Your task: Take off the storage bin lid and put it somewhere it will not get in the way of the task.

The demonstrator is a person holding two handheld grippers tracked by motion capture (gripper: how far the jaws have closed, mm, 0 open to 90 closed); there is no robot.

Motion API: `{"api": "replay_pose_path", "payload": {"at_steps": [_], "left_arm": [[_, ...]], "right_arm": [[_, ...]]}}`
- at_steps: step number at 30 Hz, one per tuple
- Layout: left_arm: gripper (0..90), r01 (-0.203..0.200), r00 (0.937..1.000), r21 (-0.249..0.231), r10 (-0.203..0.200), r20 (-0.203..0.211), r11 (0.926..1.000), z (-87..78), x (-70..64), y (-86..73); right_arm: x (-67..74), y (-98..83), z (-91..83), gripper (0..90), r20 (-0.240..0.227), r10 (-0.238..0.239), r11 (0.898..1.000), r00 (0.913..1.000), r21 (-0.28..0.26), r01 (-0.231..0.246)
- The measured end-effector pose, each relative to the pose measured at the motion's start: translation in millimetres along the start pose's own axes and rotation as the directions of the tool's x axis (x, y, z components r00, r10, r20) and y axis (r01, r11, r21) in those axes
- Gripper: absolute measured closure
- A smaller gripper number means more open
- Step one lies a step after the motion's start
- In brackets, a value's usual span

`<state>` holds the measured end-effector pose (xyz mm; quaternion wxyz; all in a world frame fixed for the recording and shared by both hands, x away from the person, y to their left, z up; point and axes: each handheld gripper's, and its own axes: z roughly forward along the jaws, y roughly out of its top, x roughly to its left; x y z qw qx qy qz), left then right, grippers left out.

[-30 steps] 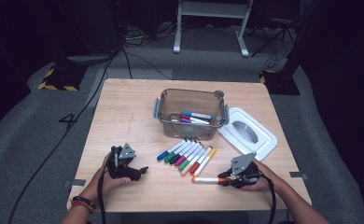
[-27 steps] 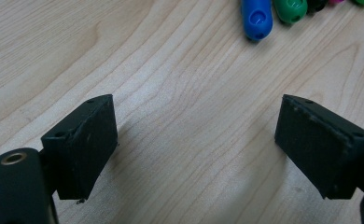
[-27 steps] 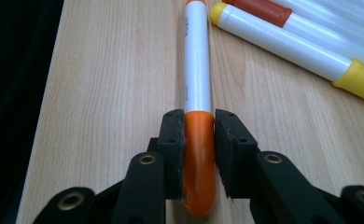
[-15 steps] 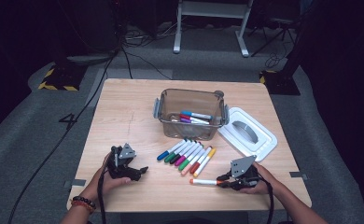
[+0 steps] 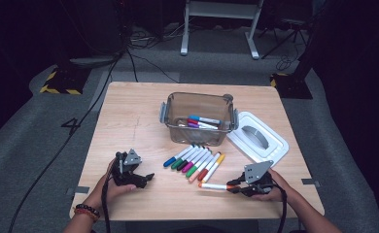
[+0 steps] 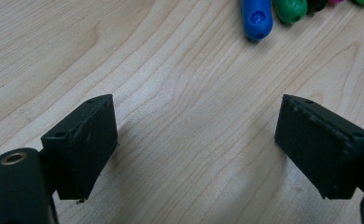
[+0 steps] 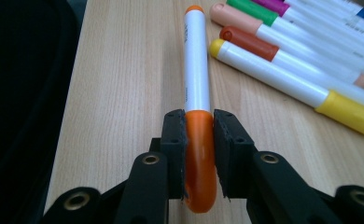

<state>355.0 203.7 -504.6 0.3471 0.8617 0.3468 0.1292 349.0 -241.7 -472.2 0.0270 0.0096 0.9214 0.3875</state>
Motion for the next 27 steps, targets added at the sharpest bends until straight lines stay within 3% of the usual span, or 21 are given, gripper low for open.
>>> {"api": "replay_pose_path", "payload": {"at_steps": [16, 23, 27], "left_arm": [[13.4, 0.0, 1.0, 0.0, 0.0, 0.0, 1.0, 0.1, 0.1, 0.1], [13.3, 0.0, 1.0, 0.0, 0.0, 0.0, 1.0, 0.1, 0.2, 0.1], [13.3, -0.002, 1.0, -0.001, 0.002, 0.0, 1.0, 0.2, 0.3, 0.2]], "right_arm": [[-12.2, 15.9, -39.1, 75.4, 0.124, 0.022, 0.99, 0.9921, -0.142, -0.004], [-25.1, 33.8, -51.5, 75.4, 0.186, 0.017, 0.985, 0.9824, -0.172, 0.015], [-41.7, 49.7, -64.4, 75.5, 0.238, 0.03, 0.98, 0.9707, -0.199, 0.019]]}}
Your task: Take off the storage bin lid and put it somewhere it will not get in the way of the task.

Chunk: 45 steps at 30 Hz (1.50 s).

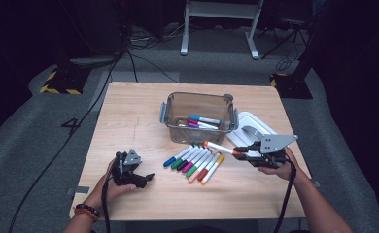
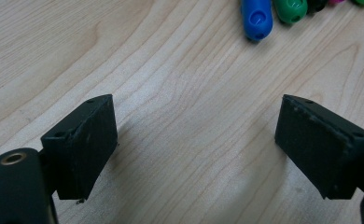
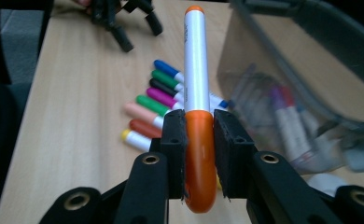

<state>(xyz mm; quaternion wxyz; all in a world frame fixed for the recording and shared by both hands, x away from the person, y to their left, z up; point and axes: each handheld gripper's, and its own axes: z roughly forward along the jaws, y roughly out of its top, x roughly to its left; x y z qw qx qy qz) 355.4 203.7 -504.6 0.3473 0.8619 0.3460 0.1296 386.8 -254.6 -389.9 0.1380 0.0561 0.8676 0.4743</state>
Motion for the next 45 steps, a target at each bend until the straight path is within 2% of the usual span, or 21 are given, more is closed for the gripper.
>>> {"api": "replay_pose_path", "payload": {"at_steps": [4, 5, 6, 9, 11, 12, 17, 22, 23, 29, 33, 34, 35, 36, 37, 39, 41, 42, 45], "left_arm": [[13.3, 0.0, 1.0, 0.0, 0.0, 0.001, 1.0, 0.0, 0.1, 0.0], [13.3, 0.0, 1.0, 0.0, 0.0, 0.001, 1.0, 0.0, 0.1, 0.0], [13.3, 0.0, 1.0, 0.0, 0.0, 0.001, 1.0, 0.1, 0.1, 0.1], [13.3, 0.001, 1.0, 0.002, -0.001, 0.001, 1.0, 0.0, 0.0, 0.0], [13.3, 0.0, 1.0, 0.0, 0.0, 0.001, 1.0, 0.1, 0.1, 0.0], [13.3, -0.001, 1.0, 0.0, 0.001, 0.001, 1.0, 0.1, 0.1, 0.0], [13.3, 0.0, 1.0, 0.0, 0.0, 0.001, 1.0, 0.1, 0.1, 0.1], [13.3, -0.003, 1.0, 0.001, 0.003, 0.0, 1.0, 0.0, 0.3, 0.1], [13.3, -0.004, 1.0, 0.001, 0.004, 0.0, 1.0, 0.0, 0.3, 0.1], [13.3, 0.0, 1.0, 0.0, 0.0, 0.001, 1.0, 0.1, 0.1, 0.1], [13.3, -0.002, 1.0, 0.003, 0.002, 0.001, 1.0, -0.1, 0.2, 0.1], [13.3, -0.002, 1.0, 0.003, 0.002, 0.001, 1.0, -0.1, 0.2, 0.1], [13.3, -0.002, 1.0, 0.003, 0.002, 0.0, 1.0, -0.1, 0.2, 0.1], [13.3, -0.002, 1.0, 0.003, 0.002, 0.0, 1.0, -0.1, 0.2, 0.1], [13.3, 0.001, 1.0, 0.002, -0.001, 0.001, 1.0, 0.0, 0.0, 0.0], [13.3, -0.002, 1.0, 0.002, 0.002, 0.001, 1.0, -0.1, 0.2, 0.0], [13.3, -0.002, 1.0, 0.002, 0.002, 0.001, 1.0, -0.1, 0.2, 0.1], [13.3, -0.002, 1.0, 0.002, 0.002, 0.001, 1.0, -0.1, 0.2, 0.0], [13.3, -0.002, 1.0, 0.003, 0.002, 0.001, 1.0, -0.1, 0.2, 0.1]], "right_arm": [[-16.3, 18.9, -1.8, 75.4, 0.036, -0.012, 1.0, 0.9993, -0.007, 0.013], [-16.3, 18.9, -1.8, 75.4, 0.036, -0.012, 1.0, 0.9993, -0.007, 0.013], [-27.6, 29.4, -2.3, 75.4, 0.054, -0.011, 1.0, 0.9985, -0.014, 0.012], [-40.8, 41.2, -1.2, 75.4, 0.073, -0.007, 1.0, 0.9973, -0.014, 0.008], [-43.9, 43.6, -0.4, 75.4, 0.077, -0.009, 1.0, 0.997, -0.011, 0.01], [-53.4, 49.7, 3.5, 75.4, 0.085, -0.002, 1.0, 0.9964, 0.0, 0.002], [-72.3, 60.6, 16.8, 75.4, 0.097, 0.005, 0.999, 0.9953, 0.031, -0.008], [-83.8, 68.1, 27.7, 75.4, 0.099, 0.007, 0.999, 0.995, 0.053, -0.012], [-90.3, 71.8, 35.2, 75.4, 0.102, 0.012, 0.997, 0.9947, 0.071, -0.019], [-100.1, 77.5, 50.1, 75.4, 0.095, 0.019, 0.994, 0.9953, 0.101, -0.028], [-106.9, 79.8, 72.7, 75.4, 0.085, 0.019, 0.985, 0.9962, 0.168, -0.033], [-106.9, 79.8, 72.7, 75.4, 0.085, 0.019, 0.985, 0.9962, 0.168, -0.033], [-108.1, 80.5, 85.8, 75.4, 0.07, 0.014, 0.979, 0.9974, 0.203, -0.028], [-108.1, 80.5, 85.8, 75.4, 0.07, 0.014, 0.979, 0.9974, 0.203, -0.028], [-109.2, 80.2, 98.2, 75.4, 0.067, 0.008, 0.971, 0.9977, 0.238, -0.024], [-110.9, 79.1, 109.7, 75.4, 0.063, 0.005, 0.962, 0.998, 0.273, -0.022], [-113.3, 77.5, 116.9, 75.4, 0.055, 0.01, 0.956, 0.9984, 0.292, -0.026], [-115.4, 75.9, 122.2, 75.4, 0.052, 0.024, 0.95, 0.9984, 0.31, -0.039], [-117.5, 72.4, 132.8, 75.3, 0.035, 0.024, 0.93, 0.9991, 0.365, -0.036]]}}
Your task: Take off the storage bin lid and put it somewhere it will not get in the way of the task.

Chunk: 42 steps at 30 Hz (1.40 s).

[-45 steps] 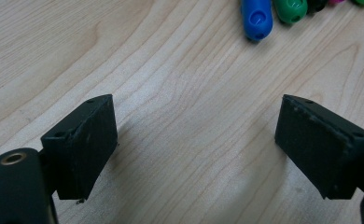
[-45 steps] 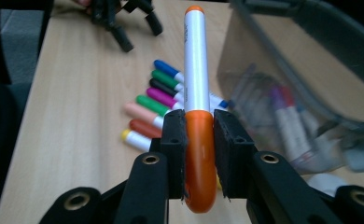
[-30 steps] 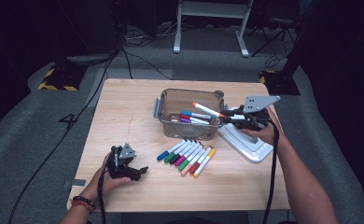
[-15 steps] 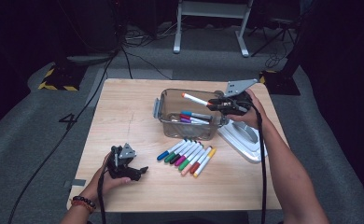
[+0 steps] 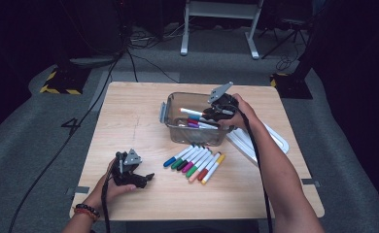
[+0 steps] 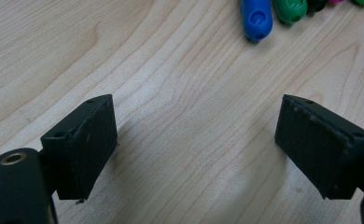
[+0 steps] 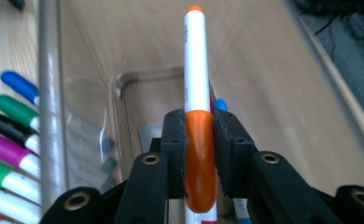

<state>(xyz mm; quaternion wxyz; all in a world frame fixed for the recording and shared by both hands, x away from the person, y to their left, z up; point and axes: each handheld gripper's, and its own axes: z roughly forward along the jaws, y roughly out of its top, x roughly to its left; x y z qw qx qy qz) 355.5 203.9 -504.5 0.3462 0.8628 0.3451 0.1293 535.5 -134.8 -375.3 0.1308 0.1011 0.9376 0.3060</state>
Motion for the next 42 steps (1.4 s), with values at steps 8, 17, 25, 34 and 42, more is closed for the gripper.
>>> {"api": "replay_pose_path", "payload": {"at_steps": [8, 17, 25, 34, 42], "left_arm": [[13.3, 0.003, 1.0, -0.001, -0.003, 0.0, 1.0, 0.1, -0.2, -0.1], [13.3, 0.003, 1.0, -0.001, -0.003, 0.0, 1.0, 0.0, -0.2, -0.1], [13.3, 0.001, 1.0, -0.002, -0.001, 0.0, 1.0, 0.2, -0.1, 0.0], [13.3, 0.004, 1.0, -0.002, -0.004, 0.0, 1.0, 0.0, -0.4, -0.1], [13.3, 0.001, 1.0, -0.001, -0.001, -0.001, 1.0, 0.0, -0.2, -0.1]], "right_arm": [[-1.2, -1.9, 12.7, 74.4, -0.014, 0.008, 0.997, 0.9999, 0.073, -0.007], [0.3, -7.1, -3.2, 53.5, 0.008, 0.066, 0.998, 0.9978, -0.018, -0.065], [15.9, -22.2, -46.8, 46.0, 0.02, 0.067, 0.986, 0.9976, -0.156, -0.063], [42.4, -51.5, -95.3, 38.6, 0.03, 0.05, 0.961, 0.9983, -0.273, -0.04], [71.2, -80.7, -109.7, 38.8, 0.033, 0.021, 0.955, 0.9992, -0.298, -0.01]]}}
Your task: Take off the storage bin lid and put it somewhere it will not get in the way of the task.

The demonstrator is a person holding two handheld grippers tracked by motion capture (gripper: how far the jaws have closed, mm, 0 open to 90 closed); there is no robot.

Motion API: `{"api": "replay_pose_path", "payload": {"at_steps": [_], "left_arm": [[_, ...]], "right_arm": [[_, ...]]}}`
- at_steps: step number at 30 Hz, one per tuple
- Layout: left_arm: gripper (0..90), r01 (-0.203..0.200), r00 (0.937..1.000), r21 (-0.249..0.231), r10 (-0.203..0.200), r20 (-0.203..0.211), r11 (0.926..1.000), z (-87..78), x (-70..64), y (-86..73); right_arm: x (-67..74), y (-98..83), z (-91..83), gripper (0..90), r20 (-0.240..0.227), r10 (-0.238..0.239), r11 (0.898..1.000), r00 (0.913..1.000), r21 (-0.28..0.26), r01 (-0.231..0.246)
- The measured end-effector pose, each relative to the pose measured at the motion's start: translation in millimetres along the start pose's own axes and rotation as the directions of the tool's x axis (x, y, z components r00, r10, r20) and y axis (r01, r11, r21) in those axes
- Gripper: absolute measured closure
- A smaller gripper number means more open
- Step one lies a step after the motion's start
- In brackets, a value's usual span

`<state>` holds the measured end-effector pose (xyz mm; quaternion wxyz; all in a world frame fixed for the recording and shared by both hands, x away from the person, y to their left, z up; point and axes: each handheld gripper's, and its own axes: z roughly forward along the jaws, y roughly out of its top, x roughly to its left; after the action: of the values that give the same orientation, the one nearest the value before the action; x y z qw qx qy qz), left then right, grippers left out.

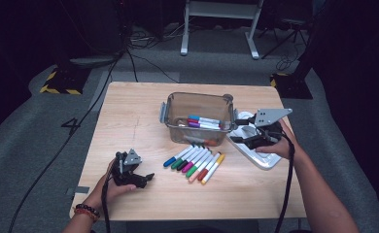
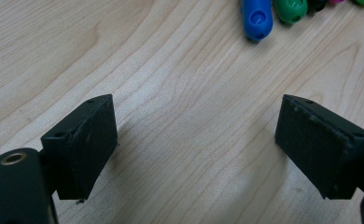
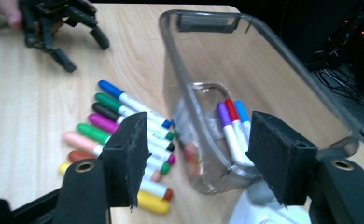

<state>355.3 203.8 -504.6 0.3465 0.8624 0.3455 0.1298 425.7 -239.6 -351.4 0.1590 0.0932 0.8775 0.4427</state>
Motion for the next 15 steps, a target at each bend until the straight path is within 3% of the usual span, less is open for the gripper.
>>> {"api": "replay_pose_path", "payload": {"at_steps": [9, 15], "left_arm": [[13.3, 0.0, 1.0, 0.0, 0.0, 0.0, 1.0, 0.0, 0.0, 0.0], [13.3, 0.0, 1.0, 0.0, 0.0, 0.0, 1.0, 0.0, 0.0, 0.0]], "right_arm": [[26.5, -29.7, 0.0, 39.0, -0.056, 0.01, 1.0, 0.9984, 0.022, -0.008], [40.9, -54.9, 21.5, 39.6, -0.109, 0.027, 0.998, 0.9936, 0.06, -0.021]]}}
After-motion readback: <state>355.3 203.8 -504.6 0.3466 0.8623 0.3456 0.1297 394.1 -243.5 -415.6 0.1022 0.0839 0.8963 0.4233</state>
